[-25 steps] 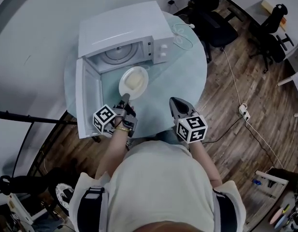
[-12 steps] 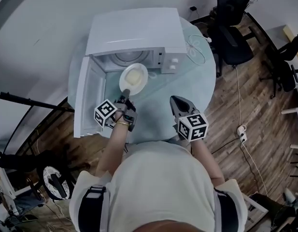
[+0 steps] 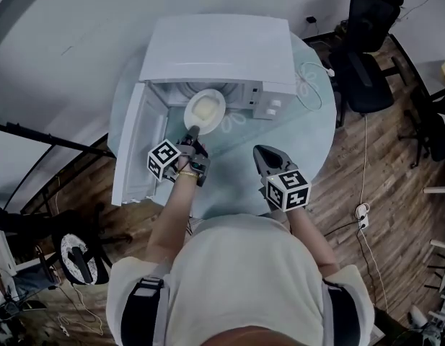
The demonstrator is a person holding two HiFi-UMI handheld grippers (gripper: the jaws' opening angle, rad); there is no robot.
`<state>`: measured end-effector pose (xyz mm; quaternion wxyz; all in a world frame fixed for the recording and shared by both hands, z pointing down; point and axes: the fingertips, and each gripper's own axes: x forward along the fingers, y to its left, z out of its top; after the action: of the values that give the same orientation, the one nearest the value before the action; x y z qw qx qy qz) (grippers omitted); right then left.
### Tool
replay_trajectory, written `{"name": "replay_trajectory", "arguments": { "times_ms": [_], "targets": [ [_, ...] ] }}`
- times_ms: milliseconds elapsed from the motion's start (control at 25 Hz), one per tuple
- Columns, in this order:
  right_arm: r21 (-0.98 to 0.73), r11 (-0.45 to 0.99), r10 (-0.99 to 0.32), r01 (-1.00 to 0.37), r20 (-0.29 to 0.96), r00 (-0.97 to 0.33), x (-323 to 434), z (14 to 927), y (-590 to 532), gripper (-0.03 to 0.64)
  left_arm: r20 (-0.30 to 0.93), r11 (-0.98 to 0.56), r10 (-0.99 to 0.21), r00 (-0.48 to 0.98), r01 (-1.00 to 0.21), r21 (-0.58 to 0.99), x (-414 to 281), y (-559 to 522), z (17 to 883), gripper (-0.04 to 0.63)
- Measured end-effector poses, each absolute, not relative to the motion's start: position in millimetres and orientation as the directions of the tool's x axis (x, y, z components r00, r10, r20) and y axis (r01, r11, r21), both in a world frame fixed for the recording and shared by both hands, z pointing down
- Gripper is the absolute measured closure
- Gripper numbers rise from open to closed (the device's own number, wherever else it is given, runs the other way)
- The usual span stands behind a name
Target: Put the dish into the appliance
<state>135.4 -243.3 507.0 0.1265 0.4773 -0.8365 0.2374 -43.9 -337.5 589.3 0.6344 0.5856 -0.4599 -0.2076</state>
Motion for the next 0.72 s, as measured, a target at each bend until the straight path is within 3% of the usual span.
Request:
{"name": "replay_trajectory", "arguments": {
  "times_ms": [720],
  "targets": [
    [-0.303, 0.474, -0.679, -0.827, 0.471, -0.562, 135, 523, -273, 0.610, 0.375, 0.289, -0.828, 0.417, -0.256, 0.923, -50, -380, 616, 0.558]
  ]
}}
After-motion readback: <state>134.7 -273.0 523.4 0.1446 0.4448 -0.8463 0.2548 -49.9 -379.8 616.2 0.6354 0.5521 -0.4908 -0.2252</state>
